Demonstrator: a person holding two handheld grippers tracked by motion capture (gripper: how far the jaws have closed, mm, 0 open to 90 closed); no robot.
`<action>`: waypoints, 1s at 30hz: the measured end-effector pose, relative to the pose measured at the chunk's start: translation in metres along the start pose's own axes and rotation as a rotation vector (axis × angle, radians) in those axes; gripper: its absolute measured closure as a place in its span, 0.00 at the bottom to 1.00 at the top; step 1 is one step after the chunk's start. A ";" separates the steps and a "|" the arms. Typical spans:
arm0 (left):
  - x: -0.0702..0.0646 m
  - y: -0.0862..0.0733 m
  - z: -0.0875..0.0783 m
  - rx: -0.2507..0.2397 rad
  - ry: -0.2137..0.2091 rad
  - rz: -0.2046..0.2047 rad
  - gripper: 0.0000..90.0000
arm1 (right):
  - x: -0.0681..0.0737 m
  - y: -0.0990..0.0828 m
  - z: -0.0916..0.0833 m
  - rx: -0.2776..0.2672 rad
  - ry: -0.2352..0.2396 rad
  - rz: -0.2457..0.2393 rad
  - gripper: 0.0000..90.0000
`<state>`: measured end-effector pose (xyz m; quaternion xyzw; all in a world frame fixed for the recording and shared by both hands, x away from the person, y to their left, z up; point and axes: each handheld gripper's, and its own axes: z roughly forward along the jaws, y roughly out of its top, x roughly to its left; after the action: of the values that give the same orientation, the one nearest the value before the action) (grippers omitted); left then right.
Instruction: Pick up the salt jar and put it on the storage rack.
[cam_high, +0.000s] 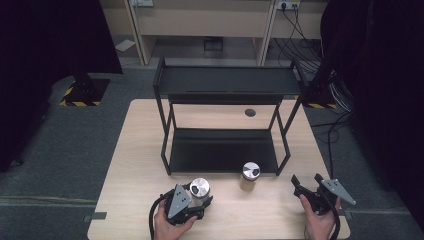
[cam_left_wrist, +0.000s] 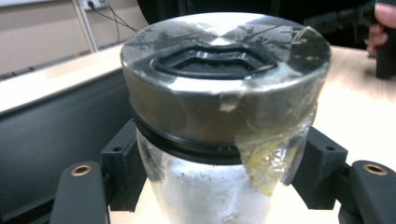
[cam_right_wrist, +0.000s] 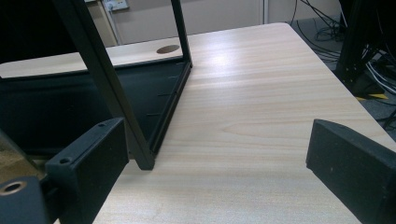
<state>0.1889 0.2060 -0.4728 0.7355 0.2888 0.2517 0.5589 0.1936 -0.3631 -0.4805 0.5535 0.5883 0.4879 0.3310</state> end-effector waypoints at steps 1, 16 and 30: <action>0.000 0.001 -0.001 -0.003 0.005 -0.002 0.33 | 0.000 0.000 0.000 0.000 -0.001 0.000 0.07; 0.001 0.015 -0.012 -0.046 0.048 -0.009 0.34 | 0.000 0.000 0.000 0.001 -0.001 0.001 0.07; 0.002 0.052 -0.024 -0.124 0.130 -0.009 0.34 | 0.000 0.000 0.000 0.000 -0.001 0.001 0.07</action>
<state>0.1812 0.2125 -0.4168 0.6805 0.3114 0.3137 0.5844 0.1936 -0.3630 -0.4805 0.5540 0.5877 0.4879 0.3311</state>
